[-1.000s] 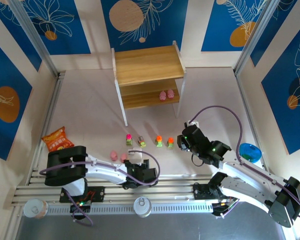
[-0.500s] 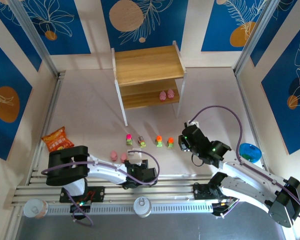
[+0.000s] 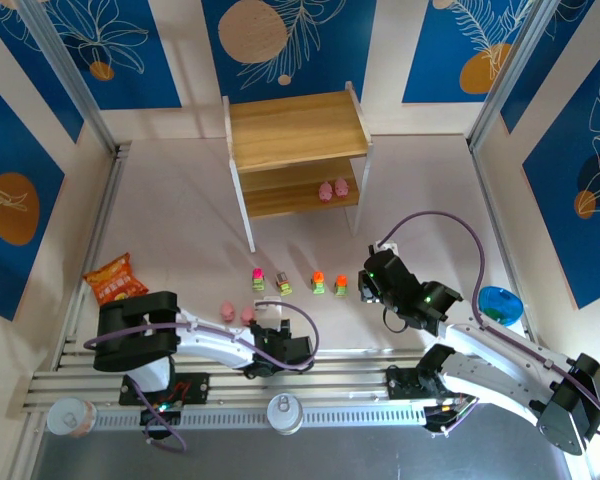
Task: Place and organize the plastic toys onto the shelf
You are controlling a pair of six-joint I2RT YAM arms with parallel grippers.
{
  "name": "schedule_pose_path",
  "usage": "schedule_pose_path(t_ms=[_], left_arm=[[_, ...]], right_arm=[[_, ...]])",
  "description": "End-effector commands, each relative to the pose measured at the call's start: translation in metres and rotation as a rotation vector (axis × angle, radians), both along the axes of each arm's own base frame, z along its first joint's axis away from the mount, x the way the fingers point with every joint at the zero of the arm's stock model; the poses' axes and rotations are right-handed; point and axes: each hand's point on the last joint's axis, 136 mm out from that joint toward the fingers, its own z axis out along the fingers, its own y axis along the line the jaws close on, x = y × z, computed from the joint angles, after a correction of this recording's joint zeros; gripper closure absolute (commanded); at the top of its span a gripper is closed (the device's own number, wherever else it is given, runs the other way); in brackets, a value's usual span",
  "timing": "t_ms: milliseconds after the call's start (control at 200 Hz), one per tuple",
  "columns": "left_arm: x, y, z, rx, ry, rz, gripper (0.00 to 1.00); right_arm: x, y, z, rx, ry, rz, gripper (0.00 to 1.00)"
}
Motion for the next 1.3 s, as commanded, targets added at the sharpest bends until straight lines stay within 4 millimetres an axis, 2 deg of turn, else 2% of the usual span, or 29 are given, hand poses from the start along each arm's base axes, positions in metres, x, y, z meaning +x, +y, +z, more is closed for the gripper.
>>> schedule_pose_path(t_ms=[0, 210, 390, 580, 775, 950, 1296], left_arm=[[0.000, -0.003, -0.009, -0.008, 0.023, 0.002, 0.60], [0.001, -0.006, -0.002, 0.005, 0.014, -0.014, 0.65], [0.003, -0.012, 0.012, 0.021, -0.003, -0.044, 0.67], [0.007, -0.017, 0.038, 0.017, -0.039, -0.068, 0.67], [0.016, -0.032, 0.076, 0.027, -0.092, -0.112, 0.67], [0.038, -0.043, 0.108, 0.011, -0.114, -0.139, 0.67], [0.109, -0.060, 0.152, -0.019, -0.122, -0.154, 0.67]], right_arm=[[-0.002, 0.000, -0.005, -0.013, 0.012, 0.013, 0.82], [-0.002, -0.001, -0.004, -0.013, 0.010, 0.012, 0.82], [-0.002, -0.002, -0.004, -0.011, 0.007, 0.007, 0.82], [-0.003, -0.004, -0.003, -0.005, -0.003, 0.000, 0.82], [-0.003, -0.005, -0.002, -0.001, -0.010, -0.004, 0.82], [-0.003, -0.004, -0.001, 0.007, -0.016, -0.001, 0.82], [-0.003, -0.004, 0.000, 0.011, -0.027, 0.001, 0.82]])
